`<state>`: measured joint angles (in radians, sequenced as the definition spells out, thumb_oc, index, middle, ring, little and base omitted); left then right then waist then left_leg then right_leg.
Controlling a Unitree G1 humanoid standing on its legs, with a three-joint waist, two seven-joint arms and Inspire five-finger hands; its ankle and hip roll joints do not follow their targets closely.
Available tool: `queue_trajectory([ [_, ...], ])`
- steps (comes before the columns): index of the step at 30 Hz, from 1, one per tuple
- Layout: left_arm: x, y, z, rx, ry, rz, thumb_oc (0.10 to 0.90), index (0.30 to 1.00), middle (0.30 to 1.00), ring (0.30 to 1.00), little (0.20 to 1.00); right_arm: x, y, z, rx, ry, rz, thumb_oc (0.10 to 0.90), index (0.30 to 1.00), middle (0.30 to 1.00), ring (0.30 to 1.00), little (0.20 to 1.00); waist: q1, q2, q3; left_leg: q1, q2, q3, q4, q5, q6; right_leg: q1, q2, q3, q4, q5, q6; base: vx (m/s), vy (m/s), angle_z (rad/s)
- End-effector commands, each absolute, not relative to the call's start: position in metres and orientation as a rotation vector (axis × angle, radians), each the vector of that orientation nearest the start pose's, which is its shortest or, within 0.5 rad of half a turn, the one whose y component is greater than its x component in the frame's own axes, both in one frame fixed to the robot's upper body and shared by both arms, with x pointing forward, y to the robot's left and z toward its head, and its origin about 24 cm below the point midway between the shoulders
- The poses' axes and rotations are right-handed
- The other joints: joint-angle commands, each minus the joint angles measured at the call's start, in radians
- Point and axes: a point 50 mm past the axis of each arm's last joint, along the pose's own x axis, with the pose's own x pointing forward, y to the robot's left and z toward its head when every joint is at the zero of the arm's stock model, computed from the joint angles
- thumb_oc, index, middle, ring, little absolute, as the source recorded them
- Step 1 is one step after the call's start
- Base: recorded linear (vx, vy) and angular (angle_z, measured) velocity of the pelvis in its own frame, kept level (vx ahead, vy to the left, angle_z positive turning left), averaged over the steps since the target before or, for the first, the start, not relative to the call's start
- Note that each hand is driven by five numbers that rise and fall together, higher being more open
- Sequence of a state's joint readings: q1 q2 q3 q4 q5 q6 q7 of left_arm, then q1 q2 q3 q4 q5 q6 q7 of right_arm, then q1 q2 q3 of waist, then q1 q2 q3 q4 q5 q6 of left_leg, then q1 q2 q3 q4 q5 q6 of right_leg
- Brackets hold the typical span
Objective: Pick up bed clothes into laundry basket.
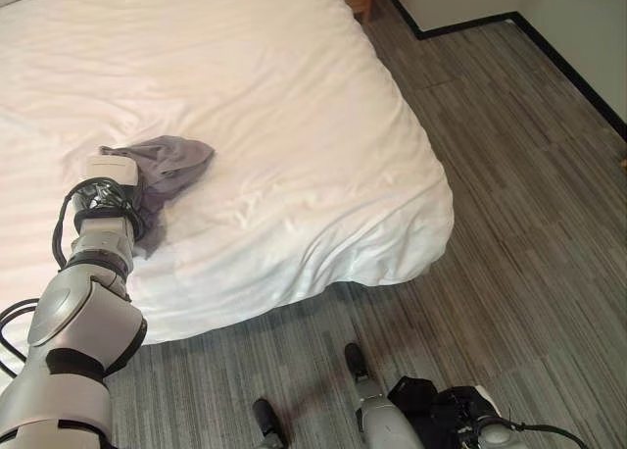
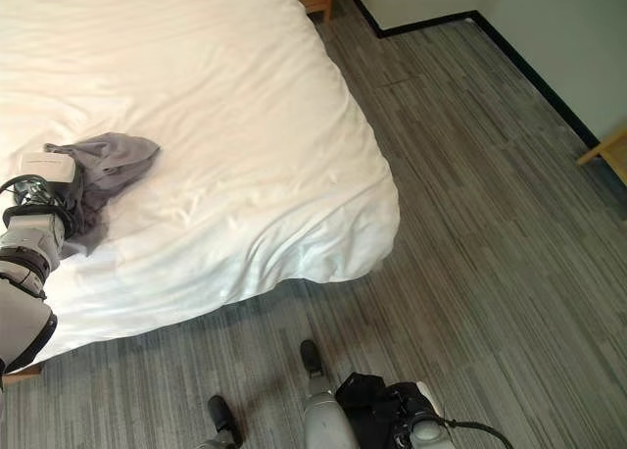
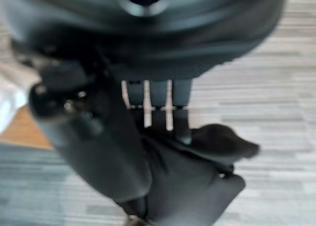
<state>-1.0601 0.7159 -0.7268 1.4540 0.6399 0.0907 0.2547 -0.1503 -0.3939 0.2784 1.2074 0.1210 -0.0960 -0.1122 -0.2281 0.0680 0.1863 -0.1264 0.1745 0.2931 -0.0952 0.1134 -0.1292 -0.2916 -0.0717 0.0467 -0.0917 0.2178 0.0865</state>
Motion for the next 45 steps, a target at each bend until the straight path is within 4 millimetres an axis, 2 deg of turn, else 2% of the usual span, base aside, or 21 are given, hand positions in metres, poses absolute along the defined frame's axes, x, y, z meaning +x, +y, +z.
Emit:
queue_trajectory([
  [1,0.358,0.369,0.189,1.753,0.424,0.573,0.8,0.9,0.9,0.9,0.9,0.183,-0.289,-0.108,-0.564,0.906,-0.151,0.4,0.3,0.3,0.3,0.3,-0.01,-0.044,0.063,-0.027,0.03,-0.009,0.008,-0.058,-0.014,0.029,-0.051,-0.01,0.004,-0.159,0.081,-0.02,0.039,0.03],
  [4,0.361,0.367,0.193,1.746,0.41,0.574,0.8,0.9,0.9,0.9,0.9,0.19,-0.29,-0.104,-0.579,0.884,-0.155,0.4,0.3,0.3,0.3,0.3,-0.012,-0.058,0.083,-0.051,0.033,-0.013,0.008,-0.049,-0.014,0.005,-0.048,-0.009,0.004,-0.148,0.081,-0.05,0.011,0.0],
  [7,0.364,0.365,0.207,1.759,0.38,0.588,0.8,0.9,0.9,0.9,0.9,0.196,-0.291,-0.1,-0.587,0.848,-0.168,0.4,0.3,0.3,0.3,0.3,-0.018,-0.077,0.116,-0.101,0.045,-0.025,0.008,-0.033,-0.016,-0.041,-0.044,-0.012,0.004,-0.134,0.079,-0.07,-0.013,-0.02],
  [10,0.37,0.359,0.235,1.782,0.31,0.628,0.8,0.9,0.9,0.9,0.9,0.2,-0.284,-0.098,-0.572,0.796,-0.171,0.4,0.3,0.3,0.3,0.3,-0.027,-0.095,0.149,-0.186,0.064,-0.039,0.008,-0.007,-0.024,-0.119,-0.045,-0.019,0.004,-0.118,0.082,-0.09,-0.036,0.02],
  [12,0.368,0.362,0.245,1.798,0.298,0.653,0.8,0.9,0.9,0.9,0.9,0.205,-0.278,-0.096,-0.558,0.768,-0.157,0.4,0.3,0.3,0.3,0.3,-0.029,-0.099,0.152,-0.217,0.07,-0.045,0.008,0.001,-0.025,-0.148,-0.042,-0.016,0.004,-0.114,0.082,-0.05,-0.024,0.07],
  [13,0.365,0.365,0.247,1.802,0.299,0.666,0.588,0.582,0.582,0.582,0.582,0.204,-0.275,-0.098,-0.558,0.767,-0.147,0.4,0.3,0.3,0.3,0.3,-0.028,-0.1,0.15,-0.224,0.073,-0.046,0.008,0.002,-0.026,-0.154,-0.041,-0.013,0.004,-0.115,0.082,0.0,0.0,0.0],
  [14,0.364,0.368,0.253,1.804,0.286,0.683,0.4,0.3,0.3,0.3,0.3,0.204,-0.274,-0.098,-0.556,0.763,-0.139,0.4,0.3,0.3,0.3,0.3,-0.026,-0.099,0.147,-0.225,0.076,-0.046,0.008,0.003,-0.026,-0.154,-0.04,-0.012,0.004,-0.117,0.083,0.01,-0.005,-0.13],
  [17,0.359,0.373,0.265,1.817,0.238,0.74,0.4,0.3,0.3,0.3,0.3,0.193,-0.275,-0.103,-0.535,0.79,-0.13,0.4,0.3,0.3,0.3,0.3,-0.013,-0.091,0.13,-0.183,0.077,-0.045,0.008,-0.002,-0.03,-0.11,-0.043,-0.022,0.004,-0.131,0.08,0.01,-0.022,-0.14],
  [19,0.359,0.373,0.265,1.817,0.238,0.74,0.4,0.3,0.3,0.3,0.3,0.193,-0.275,-0.103,-0.535,0.79,-0.13,0.4,0.3,0.3,0.3,0.3,-0.013,-0.091,0.131,-0.181,0.077,-0.045,0.008,-0.002,-0.03,-0.109,-0.043,-0.022,0.004,-0.132,0.08,0.01,-0.007,-0.04],
  [22,0.355,0.37,0.304,1.792,0.092,0.84,0.4,0.3,0.3,0.3,0.3,0.162,-0.273,-0.119,-0.494,0.877,-0.097,0.4,0.3,0.3,0.3,0.3,0.002,-0.062,0.091,-0.111,0.059,-0.05,0.008,-0.017,-0.03,-0.024,-0.051,-0.044,0.004,-0.153,0.078,0.08,0.0,0.04],
  [25,0.364,0.346,0.327,1.726,-0.092,0.853,0.4,0.3,0.3,0.3,0.3,0.144,-0.262,-0.13,-0.464,0.933,-0.054,0.4,0.3,0.3,0.3,0.3,0.02,-0.04,0.057,-0.048,0.04,-0.06,0.008,-0.035,-0.025,0.053,-0.059,-0.07,0.004,-0.177,0.079,0.08,-0.011,0.14],
  [27,0.37,0.328,0.334,1.657,-0.202,0.843,0.4,0.3,0.3,0.3,0.3,0.136,-0.258,-0.135,-0.453,0.964,-0.036,0.4,0.3,0.3,0.3,0.3,0.034,-0.033,0.037,-0.003,0.03,-0.07,0.008,-0.043,-0.021,0.108,-0.062,-0.091,0.004,-0.194,0.08,0.06,-0.014,0.32],
  [30,0.375,0.314,0.337,1.61,-0.278,0.825,0.4,0.3,0.3,0.3,0.3,0.136,-0.259,-0.135,-0.454,0.975,-0.032,0.4,0.3,0.3,0.3,0.3,0.049,-0.028,0.013,0.031,0.021,-0.087,0.008,-0.047,-0.016,0.157,-0.063,-0.106,0.004,-0.208,0.078,0.05,-0.013,0.46],
  [31,0.381,0.3,0.336,1.552,-0.339,0.798,0.4,0.3,0.3,0.3,0.3,0.144,-0.26,-0.133,-0.453,0.966,-0.04,0.4,0.3,0.3,0.3,0.3,0.064,-0.024,-0.013,0.061,0.016,-0.1,0.008,-0.052,-0.014,0.199,-0.064,-0.125,0.004,-0.219,0.078,0.03,-0.016,0.39],
  [35,0.38,0.26,0.351,1.369,-0.599,0.725,0.4,0.3,0.3,0.3,0.3,0.143,-0.261,-0.133,-0.423,0.971,-0.084,0.4,0.3,0.3,0.3,0.3,0.088,-0.021,-0.051,0.108,0.013,-0.127,0.008,-0.057,-0.01,0.271,-0.061,-0.162,0.004,-0.236,0.077,0.05,-0.013,0.31],
  [36,0.376,0.245,0.354,1.266,-0.698,0.685,0.4,0.3,0.3,0.3,0.3,0.15,-0.264,-0.128,-0.375,0.943,-0.143,0.4,0.3,0.3,0.3,0.3,0.096,-0.022,-0.06,0.122,0.013,-0.133,0.008,-0.062,-0.01,0.291,-0.061,-0.168,0.004,-0.244,0.077,0.05,0.009,0.2],
  [37,0.369,0.228,0.352,1.095,-0.807,0.63,0.4,0.3,0.3,0.3,0.3,0.168,-0.269,-0.117,-0.319,0.867,-0.224,0.4,0.3,0.3,0.3,0.3,0.109,-0.019,-0.072,0.13,0.014,-0.14,0.008,-0.064,-0.008,0.302,-0.059,-0.174,0.004,-0.249,0.076,0.04,0.033,0.28],
  [39,0.353,0.196,0.337,0.872,-0.956,0.473,0.4,0.3,0.3,0.3,0.3,0.205,-0.274,-0.092,-0.266,0.706,-0.314,0.4,0.3,0.3,0.3,0.3,0.144,-0.017,-0.089,0.155,0.015,-0.152,0.008,-0.077,-0.004,0.331,-0.057,-0.181,0.004,-0.26,0.072,0.03,0.046,0.2],
  [40,0.347,0.185,0.327,0.833,-0.982,0.415,0.4,0.3,0.3,0.3,0.3,0.222,-0.281,-0.077,-0.251,0.631,-0.357,0.4,0.3,0.3,0.3,0.3,0.161,-0.019,-0.097,0.163,0.015,-0.154,0.008,-0.081,-0.001,0.339,-0.053,-0.183,0.004,-0.264,0.07,0.02,0.054,0.04],
  [43,0.324,0.143,0.301,0.63,-1.061,0.18,0.4,0.3,0.3,0.3,0.3,0.282,-0.295,-0.007,-0.3,0.345,-0.422,0.4,0.3,0.3,0.3,0.3,0.236,-0.029,-0.102,0.182,0.006,-0.173,0.022,-0.088,0.014,0.347,-0.047,-0.17,0.004,-0.259,0.062,-0.05,0.047,-0.03],
  [45,0.312,0.11,0.278,0.529,-1.052,0.0,0.4,0.3,0.3,0.3,0.3,0.313,-0.319,0.053,-0.426,0.188,-0.476,0.4,0.3,0.3,0.3,0.3,0.294,-0.054,-0.077,0.139,-0.029,-0.249,0.142,-0.152,0.022,0.348,-0.055,-0.159,0.004,-0.253,0.056,-0.13,-0.007,-0.17],
])
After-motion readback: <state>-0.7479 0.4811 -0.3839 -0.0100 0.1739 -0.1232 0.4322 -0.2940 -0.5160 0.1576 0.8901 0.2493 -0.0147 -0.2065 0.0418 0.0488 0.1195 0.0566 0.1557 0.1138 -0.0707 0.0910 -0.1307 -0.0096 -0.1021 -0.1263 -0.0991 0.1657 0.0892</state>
